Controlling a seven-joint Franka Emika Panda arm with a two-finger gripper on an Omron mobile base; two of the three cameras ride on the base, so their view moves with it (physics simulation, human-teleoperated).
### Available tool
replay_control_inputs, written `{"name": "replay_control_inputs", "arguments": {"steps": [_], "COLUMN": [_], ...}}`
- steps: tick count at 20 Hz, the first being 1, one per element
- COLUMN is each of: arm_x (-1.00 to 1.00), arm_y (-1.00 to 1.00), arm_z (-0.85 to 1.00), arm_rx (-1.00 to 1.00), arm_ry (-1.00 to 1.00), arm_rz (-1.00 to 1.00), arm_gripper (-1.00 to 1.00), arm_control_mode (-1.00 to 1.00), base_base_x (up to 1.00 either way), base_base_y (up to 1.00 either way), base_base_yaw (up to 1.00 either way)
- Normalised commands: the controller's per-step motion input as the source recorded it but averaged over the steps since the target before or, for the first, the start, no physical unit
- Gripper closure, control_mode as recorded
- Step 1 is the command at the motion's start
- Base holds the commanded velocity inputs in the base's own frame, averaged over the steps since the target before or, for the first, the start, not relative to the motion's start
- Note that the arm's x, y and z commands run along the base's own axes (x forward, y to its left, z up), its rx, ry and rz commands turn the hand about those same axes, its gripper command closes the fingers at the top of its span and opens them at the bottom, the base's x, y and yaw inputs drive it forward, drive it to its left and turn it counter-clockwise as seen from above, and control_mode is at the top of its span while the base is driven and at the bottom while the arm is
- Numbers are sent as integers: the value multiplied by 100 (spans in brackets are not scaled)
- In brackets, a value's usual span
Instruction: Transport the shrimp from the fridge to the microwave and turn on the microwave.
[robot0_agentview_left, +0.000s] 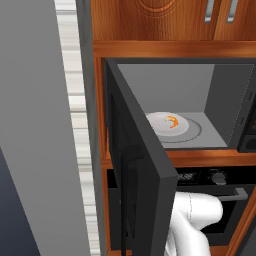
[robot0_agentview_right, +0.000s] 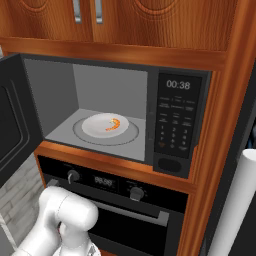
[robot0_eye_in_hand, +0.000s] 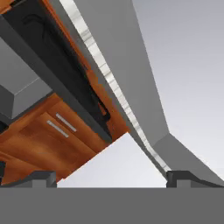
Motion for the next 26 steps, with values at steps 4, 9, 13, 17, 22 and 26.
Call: {"name": "replay_control_inputs", "arguments": {"steps": [4,9,13,17,22,26], "arm_x": [0,0,0,0,1,2], "arm_y": [50,37,3,21,65,42], "arm_z": [-85,-100,-100,-100,-100,-100], "arm_rx": [-1,0,0,0,0,0], "arm_ry": [-21,-11,0,0,0,3], "arm_rz": [-23,-27,-33,-30,-26,-26], "arm_gripper": [-100,-100,-100,-100,-100,-100], "arm_control_mode": [-100,-100,-100,-100,-100,-100], "base_base_x": [0,0,0,0,0,0], "base_base_y": [0,0,0,0,0,0], "base_base_yaw": [0,0,0,0,0,0]}}
